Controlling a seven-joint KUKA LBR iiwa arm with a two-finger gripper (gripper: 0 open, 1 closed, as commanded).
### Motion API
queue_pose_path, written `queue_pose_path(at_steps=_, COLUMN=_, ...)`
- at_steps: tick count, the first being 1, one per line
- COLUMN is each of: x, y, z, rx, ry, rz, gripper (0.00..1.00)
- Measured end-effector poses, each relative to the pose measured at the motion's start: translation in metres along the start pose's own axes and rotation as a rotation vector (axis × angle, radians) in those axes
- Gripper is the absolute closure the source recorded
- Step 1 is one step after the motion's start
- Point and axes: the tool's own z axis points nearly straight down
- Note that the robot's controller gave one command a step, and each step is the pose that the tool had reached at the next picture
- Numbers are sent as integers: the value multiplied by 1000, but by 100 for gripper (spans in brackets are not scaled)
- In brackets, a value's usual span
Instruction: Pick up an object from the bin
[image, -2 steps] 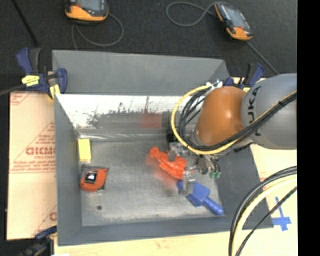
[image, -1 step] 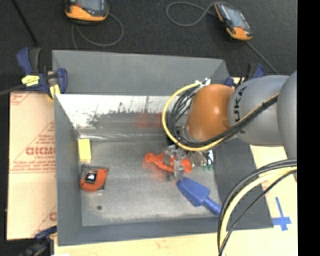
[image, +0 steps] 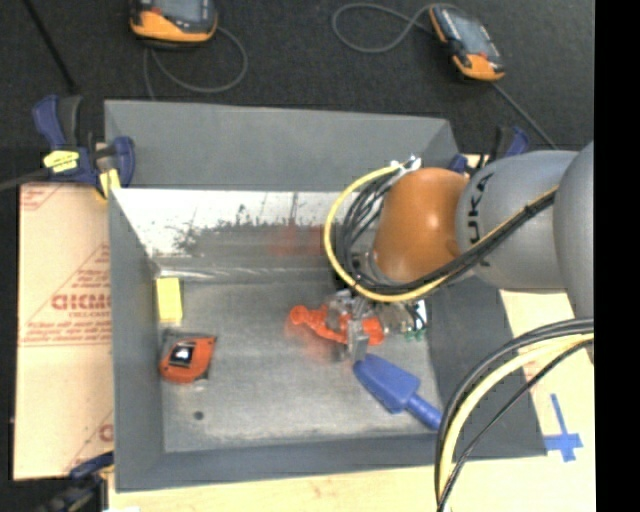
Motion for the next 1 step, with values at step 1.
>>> queue_pose_path(at_steps=1, x=-37, y=-30, z=-163, rx=1, ry=5, rz=10, gripper=100)
